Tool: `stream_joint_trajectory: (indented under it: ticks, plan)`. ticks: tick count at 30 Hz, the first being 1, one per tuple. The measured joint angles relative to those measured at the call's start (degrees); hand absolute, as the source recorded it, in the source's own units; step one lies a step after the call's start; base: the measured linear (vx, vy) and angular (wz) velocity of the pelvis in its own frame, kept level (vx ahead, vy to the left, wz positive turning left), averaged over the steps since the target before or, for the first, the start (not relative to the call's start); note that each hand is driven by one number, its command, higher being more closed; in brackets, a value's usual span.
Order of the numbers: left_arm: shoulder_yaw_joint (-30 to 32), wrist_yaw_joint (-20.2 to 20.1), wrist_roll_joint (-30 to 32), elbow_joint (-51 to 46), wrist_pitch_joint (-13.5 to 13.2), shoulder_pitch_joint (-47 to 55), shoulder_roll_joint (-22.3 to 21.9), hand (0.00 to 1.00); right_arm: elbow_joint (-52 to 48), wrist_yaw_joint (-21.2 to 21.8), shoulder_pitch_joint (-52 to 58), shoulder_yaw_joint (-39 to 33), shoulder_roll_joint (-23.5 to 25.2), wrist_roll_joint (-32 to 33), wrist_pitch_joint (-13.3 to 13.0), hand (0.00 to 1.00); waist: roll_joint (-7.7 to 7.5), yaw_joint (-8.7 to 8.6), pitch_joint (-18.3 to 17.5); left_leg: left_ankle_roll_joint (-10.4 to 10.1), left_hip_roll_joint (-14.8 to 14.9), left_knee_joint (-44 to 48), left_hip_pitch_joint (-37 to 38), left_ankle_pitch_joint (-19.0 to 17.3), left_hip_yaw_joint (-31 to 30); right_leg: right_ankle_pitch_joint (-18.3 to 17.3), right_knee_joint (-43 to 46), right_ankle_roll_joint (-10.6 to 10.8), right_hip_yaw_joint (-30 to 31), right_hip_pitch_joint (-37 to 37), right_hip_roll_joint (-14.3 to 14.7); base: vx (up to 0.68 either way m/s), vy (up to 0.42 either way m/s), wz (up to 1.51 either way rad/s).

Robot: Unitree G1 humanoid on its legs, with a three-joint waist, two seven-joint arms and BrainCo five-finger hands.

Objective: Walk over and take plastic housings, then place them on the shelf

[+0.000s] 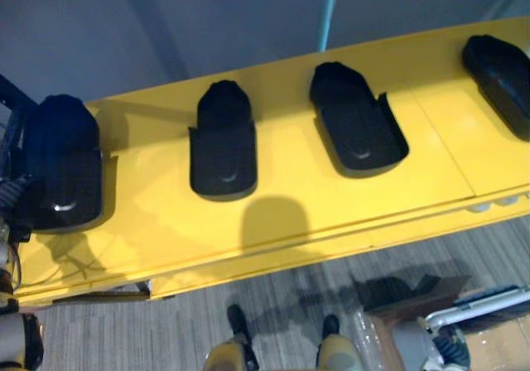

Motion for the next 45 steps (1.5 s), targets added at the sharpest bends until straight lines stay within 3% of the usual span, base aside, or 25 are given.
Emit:
stream_joint_trajectory:
  ticks: [6, 27, 28, 45]
  plan:
    - [-0.06, -0.1, -2.15, 0.51, -0.03, -0.01, -0.13, 1.0, -0.03, 0.06, -1.0, -0.25, -0.07, 0.0, -0.03, 0.0, -0.32, 0.07, 2.36, -0.01, 0.05, -0.01, -0.25, -0.01, 0.7, 0.07, 0.01, 0.05, 0.24, -0.58, 0.0, 0.0, 0.001, -0.03]
    - [-1.97, 0.43, -6.17, 2.36, -1.54, -5.48, -2.12, 1.0, -0.05, 1.64, -2.9, -2.66, -2.25, -0.03, -0.5, 0.0, 0.29, -1.28, 4.57, -0.02, -0.03, -0.03, -0.27, -0.03, 2.7, 1.64, -1.77, 0.07, 1.84, -1.06, 0.08, 0.0, 0.003, -0.04]
    - [-1.96, 0.43, -6.2, 2.35, -1.53, -5.59, -2.62, 0.0, -0.06, 1.66, -2.91, -2.66, -2.37, -0.03, -0.5, 0.0, 0.43, -1.28, 4.64, -0.02, -0.03, -0.04, -0.26, -0.03, 2.71, 1.65, -1.77, 0.09, 1.86, -1.05, 0.07, 0.0, 0.0, 0.0]
    - [-2.1, -2.39, -6.09, 2.54, -1.3, -5.24, -3.38, 0.0, -0.05, 2.64, -2.91, -2.65, -2.65, -0.14, -0.49, 0.0, 0.56, -1.37, 4.71, -0.02, -0.06, -0.02, 0.9, -0.03, 2.66, 1.67, -1.9, 0.11, 1.72, 0.29, 0.08, 0.0, 0.0, 0.0]
